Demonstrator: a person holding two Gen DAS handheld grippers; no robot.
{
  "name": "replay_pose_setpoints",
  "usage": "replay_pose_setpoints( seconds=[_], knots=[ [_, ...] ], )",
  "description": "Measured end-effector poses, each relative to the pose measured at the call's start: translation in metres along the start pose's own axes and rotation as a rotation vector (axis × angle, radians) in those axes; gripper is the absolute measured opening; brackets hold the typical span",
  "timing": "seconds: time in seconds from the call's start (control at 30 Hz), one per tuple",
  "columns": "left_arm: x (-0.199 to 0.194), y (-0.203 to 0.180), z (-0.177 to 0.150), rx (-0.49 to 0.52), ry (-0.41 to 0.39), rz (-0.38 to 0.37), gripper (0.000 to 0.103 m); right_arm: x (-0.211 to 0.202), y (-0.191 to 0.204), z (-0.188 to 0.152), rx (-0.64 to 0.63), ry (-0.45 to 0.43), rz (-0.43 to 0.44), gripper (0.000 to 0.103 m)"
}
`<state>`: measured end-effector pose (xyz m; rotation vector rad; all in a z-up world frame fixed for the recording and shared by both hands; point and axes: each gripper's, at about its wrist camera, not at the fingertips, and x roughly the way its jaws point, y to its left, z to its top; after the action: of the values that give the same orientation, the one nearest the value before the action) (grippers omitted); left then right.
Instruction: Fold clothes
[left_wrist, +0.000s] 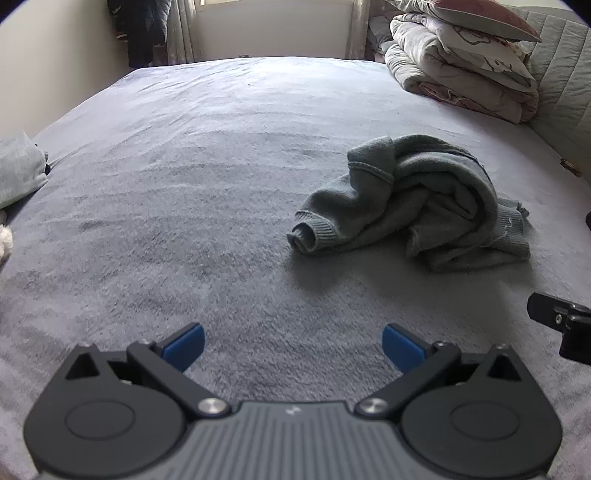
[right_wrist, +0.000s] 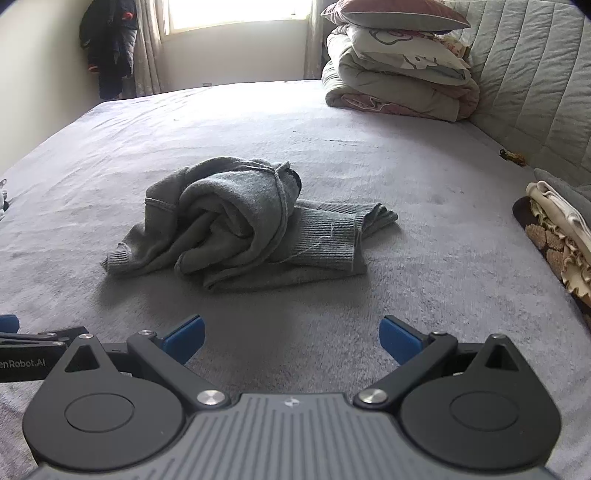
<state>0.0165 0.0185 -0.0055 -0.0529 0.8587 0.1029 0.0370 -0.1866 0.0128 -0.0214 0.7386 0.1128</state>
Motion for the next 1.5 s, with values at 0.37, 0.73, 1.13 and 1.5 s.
replay_pose_setpoints(
  seconds=[0.37, 0.73, 1.13, 1.5],
  knots=[
    [0.015, 0.0, 0.005, 0.009, 0.037, -0.003, 0.103, 0.015, -0.003, 0.007, 0.026, 0.035, 0.007, 0.103],
    [0.019, -0.006, 0.004, 0.053, 0.058, -0.001, 0.103, 0.025, -0.003, 0.007, 0.02, 0.071, 0.018, 0.103],
    [0.02, -0.006, 0.003, 0.062, 0.065, 0.001, 0.103, 0.027, -0.002, 0.006, 0.013, 0.079, 0.018, 0.103],
    [0.022, -0.004, 0.004, 0.06, 0.069, 0.002, 0.103, 0.028, -0.002, 0.005, 0.013, 0.08, 0.018, 0.103]
  ],
)
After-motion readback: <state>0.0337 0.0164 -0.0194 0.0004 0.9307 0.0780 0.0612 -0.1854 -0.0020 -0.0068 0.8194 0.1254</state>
